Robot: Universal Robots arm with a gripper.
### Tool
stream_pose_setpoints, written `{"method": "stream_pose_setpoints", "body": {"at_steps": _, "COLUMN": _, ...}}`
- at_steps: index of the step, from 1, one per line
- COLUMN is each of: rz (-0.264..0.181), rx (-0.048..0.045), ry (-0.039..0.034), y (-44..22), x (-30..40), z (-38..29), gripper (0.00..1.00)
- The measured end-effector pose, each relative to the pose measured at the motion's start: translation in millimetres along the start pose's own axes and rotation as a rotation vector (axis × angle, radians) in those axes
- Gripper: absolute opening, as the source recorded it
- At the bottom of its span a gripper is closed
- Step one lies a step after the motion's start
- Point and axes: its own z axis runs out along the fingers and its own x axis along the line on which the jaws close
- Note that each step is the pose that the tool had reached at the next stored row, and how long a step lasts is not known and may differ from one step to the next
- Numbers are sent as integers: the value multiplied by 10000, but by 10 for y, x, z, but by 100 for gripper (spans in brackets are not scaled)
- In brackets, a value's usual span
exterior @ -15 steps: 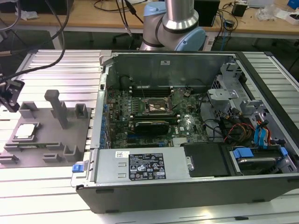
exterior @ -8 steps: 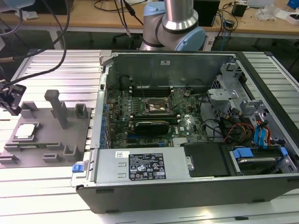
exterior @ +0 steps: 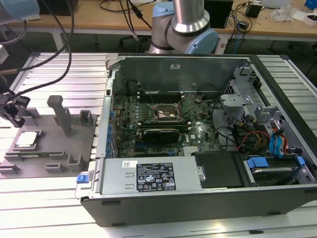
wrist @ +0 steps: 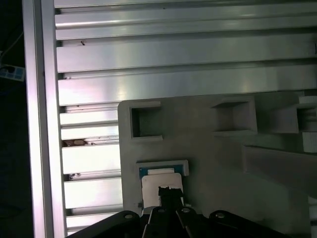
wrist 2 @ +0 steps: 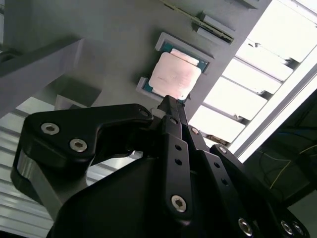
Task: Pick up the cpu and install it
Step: 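Pick up the cpu and move it towards the insertion slot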
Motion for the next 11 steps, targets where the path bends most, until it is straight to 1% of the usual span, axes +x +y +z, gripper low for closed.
{"method": "stream_pose_setpoints", "body": {"at_steps": 1, "rz": -1, "rx": 0, "ry": 0, "y": -2, "x": 1, "z": 30, "gripper": 11}}
{"method": "stream_pose_setpoints", "body": {"at_steps": 4, "rz": 2, "rx": -1, "ry": 0, "y": -6, "x": 6, "z": 83, "gripper": 11}}
{"method": "stream_pose_setpoints", "body": {"at_steps": 6, "rz": 0, "rx": -1, "ry": 1, "y": -29, "x": 9, "z": 124, "gripper": 11}}
{"method": "stream_pose_setpoints", "body": {"at_steps": 9, "rz": 1, "rx": 0, "ry": 4, "y": -58, "x": 10, "z": 156, "gripper": 11}}
{"method": "stream_pose_setpoints", "body": {"at_steps": 10, "rz": 1, "rx": 0, "ry": 11, "y": -66, "x": 9, "z": 169, "gripper": 11}}
{"method": "stream_pose_setpoints", "body": {"at_steps": 11, "rz": 2, "rx": 10, "ry": 34, "y": -77, "x": 10, "z": 188, "gripper": 11}}
